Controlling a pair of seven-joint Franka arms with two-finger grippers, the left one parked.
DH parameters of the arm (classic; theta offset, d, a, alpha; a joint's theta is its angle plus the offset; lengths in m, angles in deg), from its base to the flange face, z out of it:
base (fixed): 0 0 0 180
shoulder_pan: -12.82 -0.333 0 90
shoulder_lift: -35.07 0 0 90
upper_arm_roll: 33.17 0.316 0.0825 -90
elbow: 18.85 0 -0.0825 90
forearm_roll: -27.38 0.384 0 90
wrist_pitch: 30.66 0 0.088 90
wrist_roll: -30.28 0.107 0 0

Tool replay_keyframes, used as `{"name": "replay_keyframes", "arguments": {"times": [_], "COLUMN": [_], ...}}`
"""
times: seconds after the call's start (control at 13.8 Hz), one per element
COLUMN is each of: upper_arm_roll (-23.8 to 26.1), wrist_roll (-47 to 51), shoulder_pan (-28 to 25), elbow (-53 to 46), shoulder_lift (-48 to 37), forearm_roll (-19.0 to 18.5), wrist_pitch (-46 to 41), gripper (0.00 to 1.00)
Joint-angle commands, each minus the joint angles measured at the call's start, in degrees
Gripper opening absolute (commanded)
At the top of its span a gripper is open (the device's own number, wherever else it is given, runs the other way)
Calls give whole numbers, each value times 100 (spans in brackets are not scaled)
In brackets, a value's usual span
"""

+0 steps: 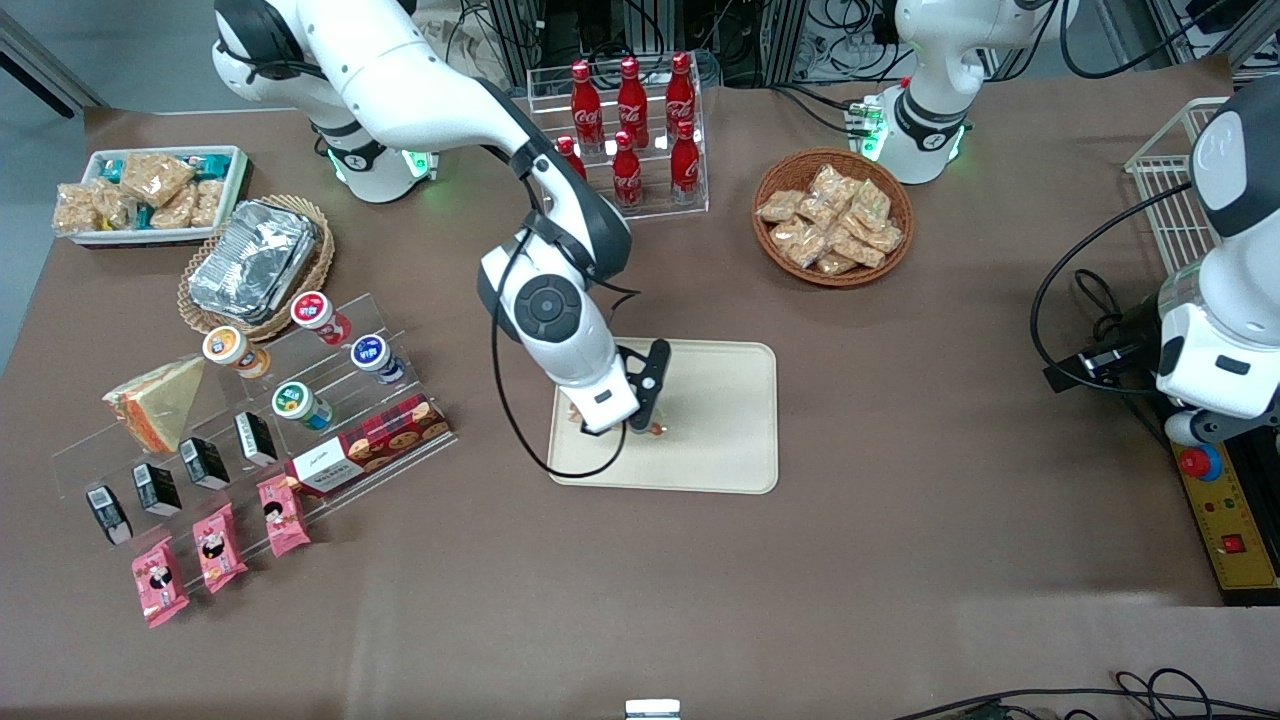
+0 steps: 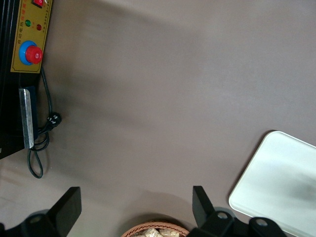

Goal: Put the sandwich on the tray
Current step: 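Lower the sandwich onto the tray and open the right gripper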

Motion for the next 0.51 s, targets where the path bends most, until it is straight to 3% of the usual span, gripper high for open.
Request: {"name": "replay_keyframes", "arguments": {"times": [0.0,0.43], "upper_arm_roll": [183,175], "wrist_roll": [-409,-744], "shoulder_pan": [67,172], "elbow": [-103,-121], "shoulder_lift": [185,511], "forearm_roll": [144,144], "wrist_pitch": [475,1266], "gripper": [17,18]}}
